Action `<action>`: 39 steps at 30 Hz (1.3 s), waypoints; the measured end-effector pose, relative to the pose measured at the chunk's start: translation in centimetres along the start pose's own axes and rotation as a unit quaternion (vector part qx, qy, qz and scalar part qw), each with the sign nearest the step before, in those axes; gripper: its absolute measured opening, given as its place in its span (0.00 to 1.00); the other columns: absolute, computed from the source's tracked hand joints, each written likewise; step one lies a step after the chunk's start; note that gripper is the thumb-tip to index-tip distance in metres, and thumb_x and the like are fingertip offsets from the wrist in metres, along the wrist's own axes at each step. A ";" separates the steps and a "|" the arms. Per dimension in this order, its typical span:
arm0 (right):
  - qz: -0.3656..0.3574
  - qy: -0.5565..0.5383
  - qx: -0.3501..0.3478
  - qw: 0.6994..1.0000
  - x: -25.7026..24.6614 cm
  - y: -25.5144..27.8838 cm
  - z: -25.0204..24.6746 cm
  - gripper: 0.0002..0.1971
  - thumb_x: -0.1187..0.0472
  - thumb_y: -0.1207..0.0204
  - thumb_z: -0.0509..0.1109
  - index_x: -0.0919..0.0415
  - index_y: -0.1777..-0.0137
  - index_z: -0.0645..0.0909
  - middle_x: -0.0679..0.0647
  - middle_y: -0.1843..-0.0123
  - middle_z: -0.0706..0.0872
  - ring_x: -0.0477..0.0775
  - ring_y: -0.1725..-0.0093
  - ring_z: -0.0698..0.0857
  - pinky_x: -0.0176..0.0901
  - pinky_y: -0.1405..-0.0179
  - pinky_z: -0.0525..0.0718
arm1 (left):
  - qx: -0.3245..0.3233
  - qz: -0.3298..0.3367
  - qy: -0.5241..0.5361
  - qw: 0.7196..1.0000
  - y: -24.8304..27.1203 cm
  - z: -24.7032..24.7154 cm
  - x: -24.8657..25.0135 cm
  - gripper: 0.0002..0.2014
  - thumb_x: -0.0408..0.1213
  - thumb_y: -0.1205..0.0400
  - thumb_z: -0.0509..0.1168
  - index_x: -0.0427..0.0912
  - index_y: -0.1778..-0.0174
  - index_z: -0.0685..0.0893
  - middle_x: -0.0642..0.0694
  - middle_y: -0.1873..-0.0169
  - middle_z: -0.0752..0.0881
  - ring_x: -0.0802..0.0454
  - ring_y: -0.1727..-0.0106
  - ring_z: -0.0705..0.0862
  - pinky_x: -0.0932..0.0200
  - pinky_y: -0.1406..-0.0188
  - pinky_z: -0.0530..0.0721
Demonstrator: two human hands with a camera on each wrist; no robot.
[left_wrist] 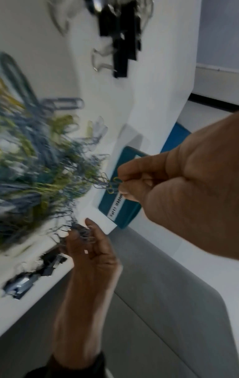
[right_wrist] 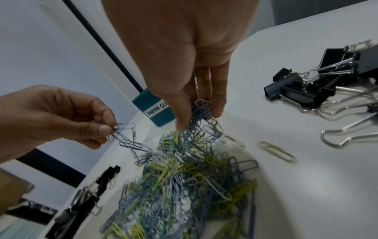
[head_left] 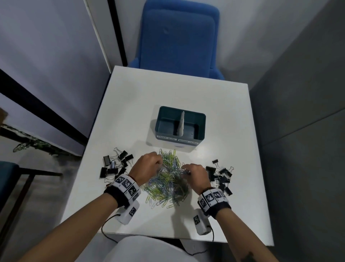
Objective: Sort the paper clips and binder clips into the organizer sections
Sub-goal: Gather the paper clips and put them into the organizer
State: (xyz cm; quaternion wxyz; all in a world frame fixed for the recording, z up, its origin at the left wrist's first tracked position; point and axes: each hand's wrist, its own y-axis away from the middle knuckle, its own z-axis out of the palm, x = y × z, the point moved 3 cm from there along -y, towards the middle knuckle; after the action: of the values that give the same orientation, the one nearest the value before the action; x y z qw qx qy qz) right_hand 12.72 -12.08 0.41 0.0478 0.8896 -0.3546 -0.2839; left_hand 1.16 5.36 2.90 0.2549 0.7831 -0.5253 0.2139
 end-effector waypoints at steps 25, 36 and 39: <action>-0.060 -0.124 0.111 0.984 -8.4 -10.0 -13.5 0.11 0.60 0.31 0.81 0.57 0.49 0.89 0.52 0.54 0.92 0.49 0.55 0.87 0.44 0.48 0.87 | 0.125 -0.059 0.050 0.989 -9.4 -8.9 1.8 0.07 0.27 0.23 0.69 0.44 0.57 0.87 0.48 0.56 0.83 0.51 0.58 0.82 0.57 0.54 0.81; -0.025 -0.091 0.028 0.995 -6.6 -8.2 -6.3 0.20 0.51 0.25 0.75 0.57 0.35 0.81 0.56 0.45 0.89 0.55 0.49 0.87 0.50 0.48 0.88 | -0.152 -0.159 -0.120 0.968 -1.3 3.8 -4.8 0.30 0.46 0.17 0.62 0.42 0.21 0.60 0.36 0.26 0.66 0.36 0.26 0.65 0.38 0.36 0.77; 0.015 -0.017 -0.045 0.999 -3.1 -4.9 -1.5 0.25 0.50 0.25 0.75 0.56 0.30 0.78 0.57 0.33 0.84 0.57 0.39 0.83 0.50 0.40 0.83 | -0.172 -0.131 -0.133 0.967 0.6 5.7 -4.8 0.39 0.55 0.18 0.62 0.49 0.16 0.49 0.38 0.17 0.50 0.36 0.18 0.53 0.37 0.26 0.67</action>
State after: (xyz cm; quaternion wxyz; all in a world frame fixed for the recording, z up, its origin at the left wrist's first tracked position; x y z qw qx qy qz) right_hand 14.71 -6.57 1.70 0.0859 0.8763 -0.3555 -0.3137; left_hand -0.70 5.03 -4.36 0.3392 0.8110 -0.4762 -0.0214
